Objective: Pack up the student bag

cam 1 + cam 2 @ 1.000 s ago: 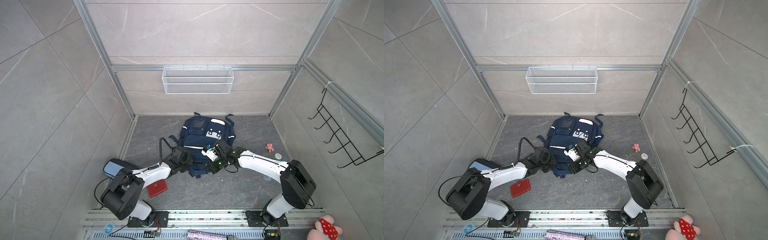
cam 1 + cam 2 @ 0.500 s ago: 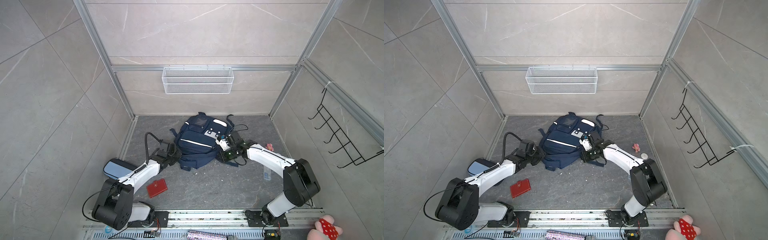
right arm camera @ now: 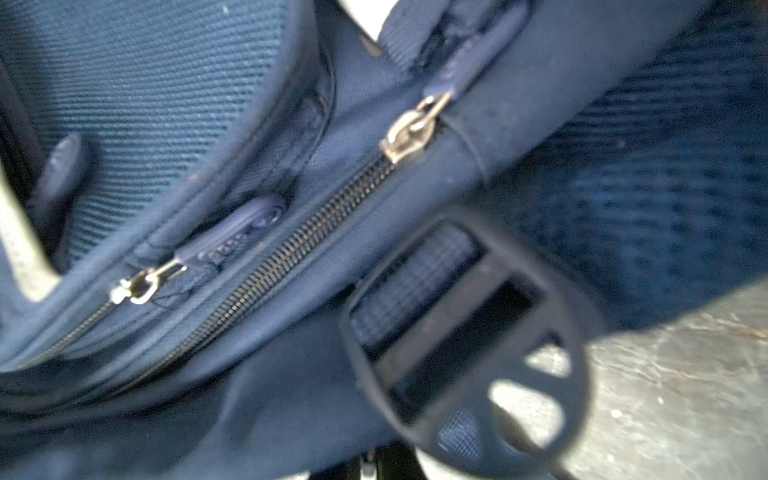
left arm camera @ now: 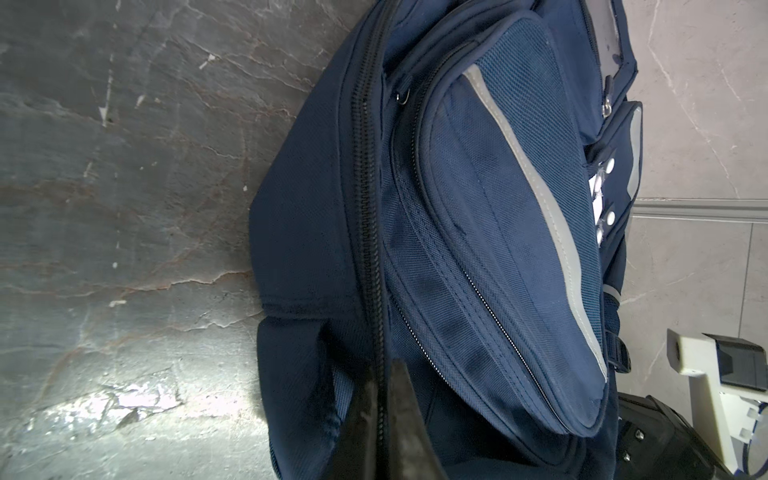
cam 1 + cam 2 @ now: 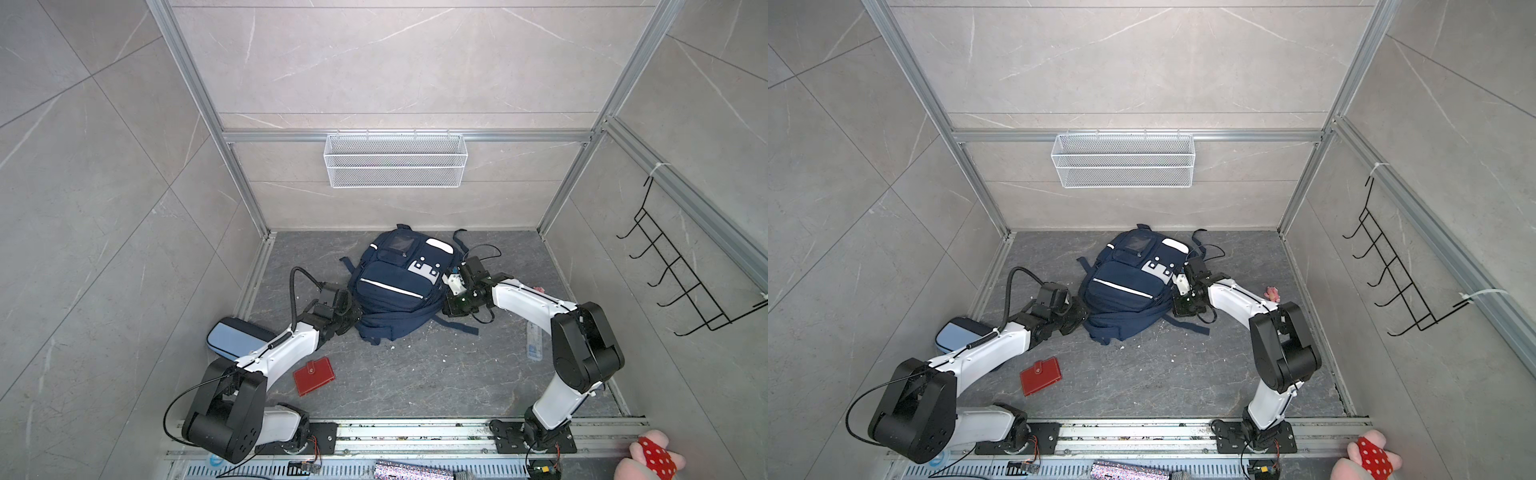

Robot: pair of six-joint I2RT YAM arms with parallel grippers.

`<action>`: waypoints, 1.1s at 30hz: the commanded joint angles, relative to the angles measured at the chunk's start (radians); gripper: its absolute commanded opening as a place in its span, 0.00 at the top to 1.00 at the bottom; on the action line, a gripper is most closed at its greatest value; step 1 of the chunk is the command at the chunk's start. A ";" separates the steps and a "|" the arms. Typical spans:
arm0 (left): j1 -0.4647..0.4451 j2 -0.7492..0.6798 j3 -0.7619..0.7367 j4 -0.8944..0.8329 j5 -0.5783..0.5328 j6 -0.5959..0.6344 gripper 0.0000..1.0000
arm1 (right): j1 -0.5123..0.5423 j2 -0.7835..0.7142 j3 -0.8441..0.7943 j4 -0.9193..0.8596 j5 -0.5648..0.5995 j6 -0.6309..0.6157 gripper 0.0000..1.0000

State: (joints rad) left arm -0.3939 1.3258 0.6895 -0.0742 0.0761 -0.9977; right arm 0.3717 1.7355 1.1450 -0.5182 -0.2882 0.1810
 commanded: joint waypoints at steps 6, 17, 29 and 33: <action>-0.024 -0.026 0.013 0.067 0.006 0.161 1.00 | -0.032 0.002 0.036 -0.008 0.060 -0.023 1.00; -0.043 -0.041 0.016 -0.015 0.037 0.213 0.94 | 0.017 -0.144 0.018 -0.074 0.052 -0.051 0.47; -0.088 -0.153 0.139 -0.375 -0.170 0.424 0.30 | 0.037 -0.311 0.061 -0.188 0.075 -0.206 0.30; -0.130 -0.151 0.211 -0.426 -0.148 0.523 0.24 | 0.036 -0.268 0.113 -0.185 0.010 -0.315 0.29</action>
State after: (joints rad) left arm -0.4988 1.1915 0.8436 -0.4175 -0.0513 -0.5968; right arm 0.4057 1.4425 1.2064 -0.6823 -0.2295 -0.0265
